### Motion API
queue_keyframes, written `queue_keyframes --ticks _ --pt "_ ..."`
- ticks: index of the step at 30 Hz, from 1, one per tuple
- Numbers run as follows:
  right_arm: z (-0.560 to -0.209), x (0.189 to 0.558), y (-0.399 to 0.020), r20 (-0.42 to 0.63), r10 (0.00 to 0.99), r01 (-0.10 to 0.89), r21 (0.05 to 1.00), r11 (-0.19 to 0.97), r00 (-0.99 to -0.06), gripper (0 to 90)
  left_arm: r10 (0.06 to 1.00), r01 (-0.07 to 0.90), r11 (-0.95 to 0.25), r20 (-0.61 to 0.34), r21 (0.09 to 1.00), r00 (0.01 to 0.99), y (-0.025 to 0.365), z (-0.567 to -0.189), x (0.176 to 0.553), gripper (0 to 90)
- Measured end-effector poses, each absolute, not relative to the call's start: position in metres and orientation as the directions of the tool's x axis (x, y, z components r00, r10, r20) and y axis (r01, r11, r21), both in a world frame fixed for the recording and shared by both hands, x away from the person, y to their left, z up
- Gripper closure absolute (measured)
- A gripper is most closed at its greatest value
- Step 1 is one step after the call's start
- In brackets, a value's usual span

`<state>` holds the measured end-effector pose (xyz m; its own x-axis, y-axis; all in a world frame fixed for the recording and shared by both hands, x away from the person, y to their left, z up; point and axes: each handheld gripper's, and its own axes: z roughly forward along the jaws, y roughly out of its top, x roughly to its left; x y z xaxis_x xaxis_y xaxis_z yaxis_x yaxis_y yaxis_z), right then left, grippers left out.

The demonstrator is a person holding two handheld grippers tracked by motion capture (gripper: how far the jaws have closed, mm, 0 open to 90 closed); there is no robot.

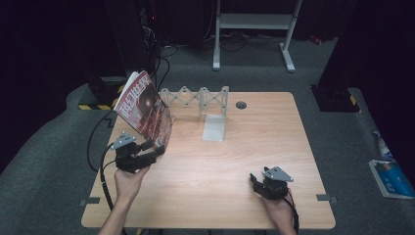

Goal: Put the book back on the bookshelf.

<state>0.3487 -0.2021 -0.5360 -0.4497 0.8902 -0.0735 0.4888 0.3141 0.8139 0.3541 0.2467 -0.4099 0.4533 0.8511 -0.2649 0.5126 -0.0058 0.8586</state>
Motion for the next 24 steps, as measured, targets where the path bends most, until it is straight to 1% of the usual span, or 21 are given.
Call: queue_keyframes --ticks 13,20,24 --pt "-0.536 0.349 -0.202 -0.074 0.890 0.488 0.814 0.315 -0.450 37.7 0.845 0.524 -0.016 -0.269 0.851 0.462 0.239 -0.418 0.355 40.7" --pt "-0.536 0.349 -0.202 -0.073 0.890 0.489 0.814 0.314 -0.450 37.7 0.842 0.537 -0.006 -0.286 0.844 0.458 0.233 -0.426 0.355 40.7" --pt "-0.536 0.349 -0.202 -0.074 0.890 0.488 0.814 0.315 -0.450 37.7 0.841 0.547 -0.023 -0.280 0.837 0.463 0.227 -0.432 0.356 40.7"
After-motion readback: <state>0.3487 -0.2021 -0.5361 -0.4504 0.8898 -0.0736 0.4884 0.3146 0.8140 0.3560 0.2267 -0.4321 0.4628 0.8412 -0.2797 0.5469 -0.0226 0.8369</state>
